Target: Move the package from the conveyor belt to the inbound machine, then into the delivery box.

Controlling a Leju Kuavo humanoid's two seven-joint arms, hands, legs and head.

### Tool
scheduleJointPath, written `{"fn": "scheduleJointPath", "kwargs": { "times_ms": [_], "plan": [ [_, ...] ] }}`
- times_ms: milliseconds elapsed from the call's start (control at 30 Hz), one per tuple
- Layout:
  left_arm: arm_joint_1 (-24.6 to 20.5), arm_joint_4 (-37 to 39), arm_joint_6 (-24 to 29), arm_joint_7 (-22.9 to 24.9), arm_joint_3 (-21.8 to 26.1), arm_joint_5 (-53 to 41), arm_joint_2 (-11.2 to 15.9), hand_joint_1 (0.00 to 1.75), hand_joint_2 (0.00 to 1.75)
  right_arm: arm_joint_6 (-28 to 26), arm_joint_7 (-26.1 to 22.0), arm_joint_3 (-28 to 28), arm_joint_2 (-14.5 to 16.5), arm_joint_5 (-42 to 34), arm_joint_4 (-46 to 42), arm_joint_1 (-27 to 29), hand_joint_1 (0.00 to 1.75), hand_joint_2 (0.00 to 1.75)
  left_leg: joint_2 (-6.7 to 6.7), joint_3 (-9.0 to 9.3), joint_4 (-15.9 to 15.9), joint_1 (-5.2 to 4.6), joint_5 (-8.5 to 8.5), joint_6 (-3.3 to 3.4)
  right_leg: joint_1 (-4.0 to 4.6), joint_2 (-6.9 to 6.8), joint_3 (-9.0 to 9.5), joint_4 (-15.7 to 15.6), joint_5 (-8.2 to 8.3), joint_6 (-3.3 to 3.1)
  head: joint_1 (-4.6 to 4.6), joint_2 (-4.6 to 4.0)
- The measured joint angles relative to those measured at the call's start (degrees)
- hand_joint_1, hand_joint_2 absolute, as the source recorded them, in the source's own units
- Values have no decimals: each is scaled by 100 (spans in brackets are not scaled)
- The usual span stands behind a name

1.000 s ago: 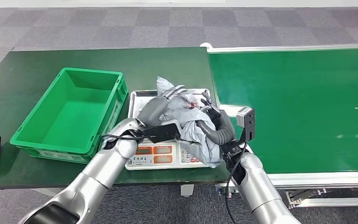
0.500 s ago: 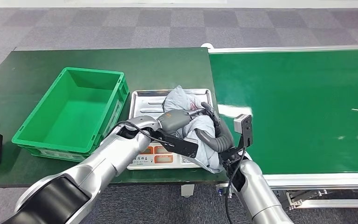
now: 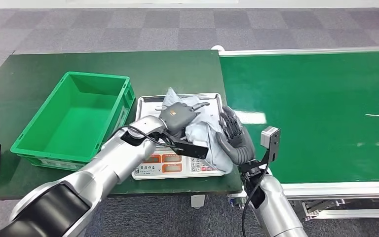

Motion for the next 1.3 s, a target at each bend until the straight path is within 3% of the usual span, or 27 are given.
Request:
{"fn": "scheduleJointPath", "kwargs": {
  "times_ms": [233, 467, 800, 933, 1100, 1300],
  "plan": [
    [-161, -960, 337, 761, -8, -834, 424, 175, 175, 43, 28, -405, -9, 12, -165, 252, 0, 175, -6, -8, -1, 1, 9, -9, 7, -3, -5, 5, 2, -2, 1, 0],
    [-147, -1824, 403, 1037, 149, -1595, 845, 175, 175, 119, 23, -645, 32, 195, -414, 592, 0, 175, -7, -20, -1, 1, 8, -9, 7, -4, -16, 4, 1, -2, 0, 0],
    [-91, -2121, 439, 1064, 210, -1666, 999, 175, 175, 129, 75, -696, 59, 203, -546, 672, 0, 175, -6, -22, -1, 1, 9, -8, 4, -4, -17, 4, 2, -2, 1, 0],
    [-63, -2142, 699, 1378, 294, -2018, 1082, 175, 175, 83, 89, -760, 75, 232, -639, 738, 0, 175, -6, -23, -1, 0, 8, -9, 5, -3, -19, 4, 2, -2, 0, 0],
    [172, -2264, 1078, 1902, 844, -2295, 1375, 175, 175, -38, 131, -947, 84, 272, -883, 981, 0, 175, 0, -23, -7, 1, 7, -10, 7, 3, -25, 5, 0, -4, 1, 0],
    [844, -2266, 1443, 2309, 1892, -2369, 1860, 175, 175, -29, 211, -1210, 100, 308, -1287, 1385, 0, 175, 18, -24, -18, 3, 5, -16, 7, 18, -38, 5, -3, -9, -1, 0]
  ]
}}
